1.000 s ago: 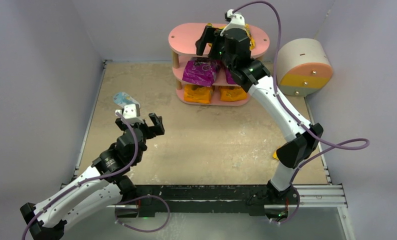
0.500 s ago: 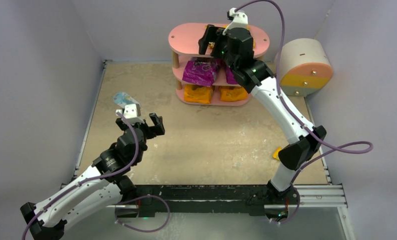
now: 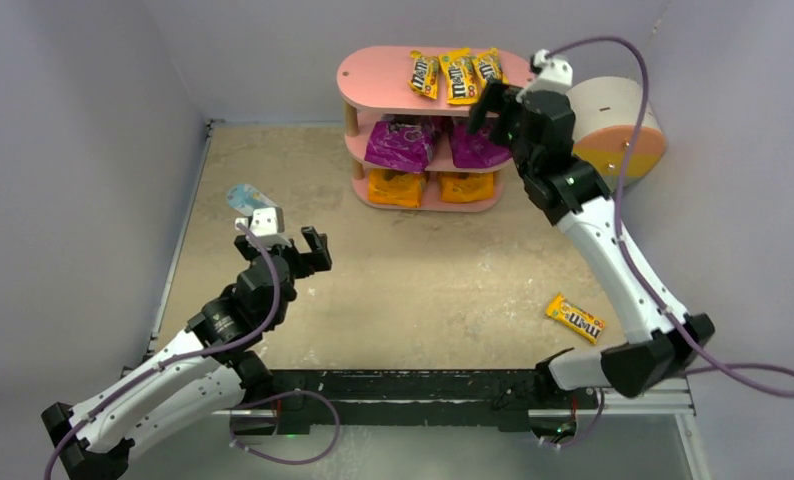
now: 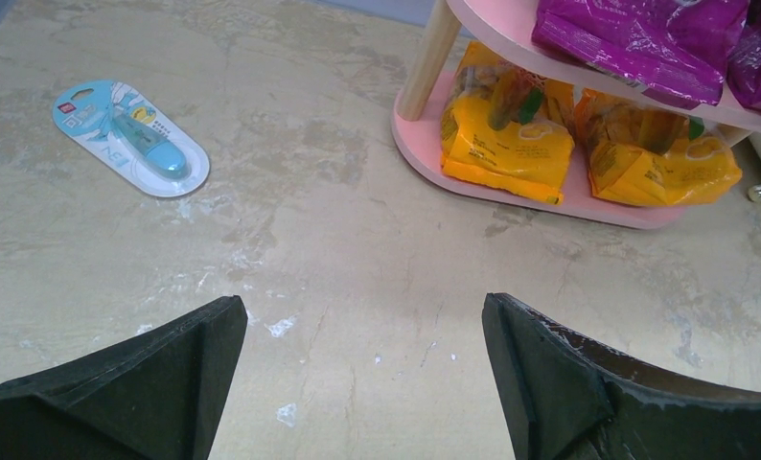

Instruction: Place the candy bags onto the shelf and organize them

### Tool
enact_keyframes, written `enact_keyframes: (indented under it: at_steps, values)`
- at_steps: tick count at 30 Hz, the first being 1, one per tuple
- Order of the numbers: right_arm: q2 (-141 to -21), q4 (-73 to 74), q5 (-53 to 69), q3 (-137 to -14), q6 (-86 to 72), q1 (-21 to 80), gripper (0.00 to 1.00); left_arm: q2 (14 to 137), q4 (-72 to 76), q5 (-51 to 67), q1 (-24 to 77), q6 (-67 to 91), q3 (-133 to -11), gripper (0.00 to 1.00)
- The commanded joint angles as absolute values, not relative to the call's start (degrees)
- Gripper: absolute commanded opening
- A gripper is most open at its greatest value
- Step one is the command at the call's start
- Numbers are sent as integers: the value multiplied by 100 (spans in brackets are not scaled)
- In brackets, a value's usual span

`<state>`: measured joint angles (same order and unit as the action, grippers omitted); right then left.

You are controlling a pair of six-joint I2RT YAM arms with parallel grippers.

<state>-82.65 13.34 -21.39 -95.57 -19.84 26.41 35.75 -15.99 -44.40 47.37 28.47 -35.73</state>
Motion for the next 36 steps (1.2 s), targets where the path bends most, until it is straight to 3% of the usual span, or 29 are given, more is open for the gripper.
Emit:
enact_keyframes:
  at_steps: [1,10,20,23,27,36]
  values:
    - [-7203,1613,-2730,-8338,-2034,2397,98,3501,-1449,-4344,4737,2822,-3654,100]
    - [-5154,3318,-3638,-5532,-4395,1899,98,3673,-1287,-4100,4731,2785,-3639,100]
    - [-6111,3529,-1401,-4161,-4145,-1706,98,3874,-1043,-3729,4735,2804,-3578,100]
    - [-5963,3643,-1357,-3664,-4154,-2330,98,3877,-1065,-3763,4729,2794,-3581,100]
    - [-5824,3467,-1229,-3402,-4405,-2456,98,3881,-1007,-3734,4731,2778,-3566,100]
    - [-6189,2257,872,-2811,-4149,-2365,94,3648,-1167,-3880,4729,2812,-3582,100]
